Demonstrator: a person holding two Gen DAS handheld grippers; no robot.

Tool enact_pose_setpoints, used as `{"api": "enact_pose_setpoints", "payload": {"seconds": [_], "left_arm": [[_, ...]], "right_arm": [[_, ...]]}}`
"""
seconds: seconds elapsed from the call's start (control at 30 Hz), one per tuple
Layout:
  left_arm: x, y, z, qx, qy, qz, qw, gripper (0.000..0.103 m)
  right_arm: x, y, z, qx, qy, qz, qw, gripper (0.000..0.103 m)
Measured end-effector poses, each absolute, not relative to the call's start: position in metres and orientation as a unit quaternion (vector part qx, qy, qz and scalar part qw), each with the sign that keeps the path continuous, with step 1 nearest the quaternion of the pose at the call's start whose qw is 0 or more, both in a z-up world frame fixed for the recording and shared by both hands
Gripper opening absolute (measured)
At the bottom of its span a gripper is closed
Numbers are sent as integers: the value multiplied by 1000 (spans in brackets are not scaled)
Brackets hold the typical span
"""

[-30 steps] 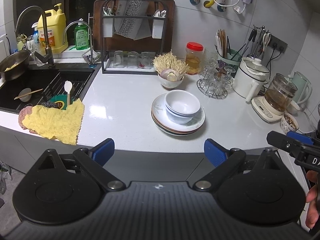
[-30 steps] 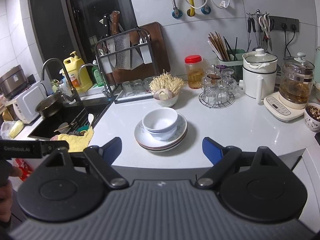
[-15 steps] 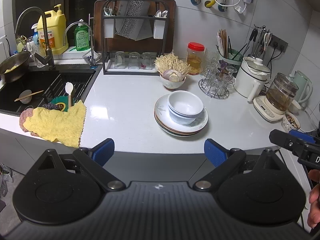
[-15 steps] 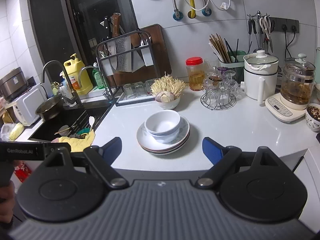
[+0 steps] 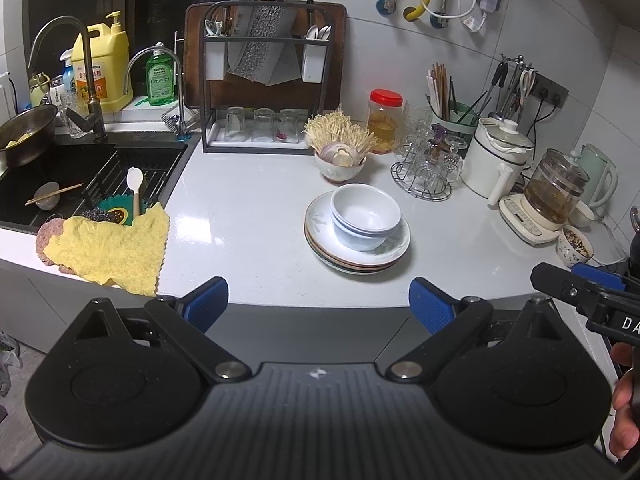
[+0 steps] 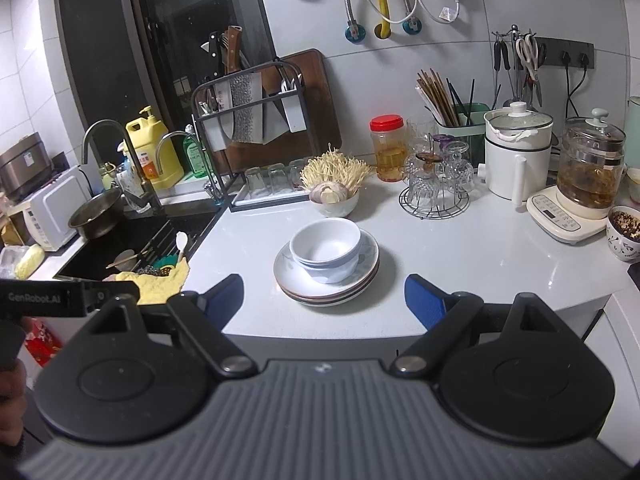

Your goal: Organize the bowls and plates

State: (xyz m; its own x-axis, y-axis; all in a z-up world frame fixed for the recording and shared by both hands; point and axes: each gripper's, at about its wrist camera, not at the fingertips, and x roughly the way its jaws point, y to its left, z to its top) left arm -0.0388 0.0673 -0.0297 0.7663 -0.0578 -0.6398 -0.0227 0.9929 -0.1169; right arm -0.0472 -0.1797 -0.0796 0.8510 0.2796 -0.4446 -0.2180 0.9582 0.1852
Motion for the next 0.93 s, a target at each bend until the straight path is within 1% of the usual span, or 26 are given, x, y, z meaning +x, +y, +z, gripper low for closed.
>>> {"api": "enact_pose_setpoints", "payload": {"seconds": [0.93], "left_arm": [[-52,51,-26,-56,337,-22,940,99]], "right_arm": [[-62,-191,-76,65,232,122,963,89]]}}
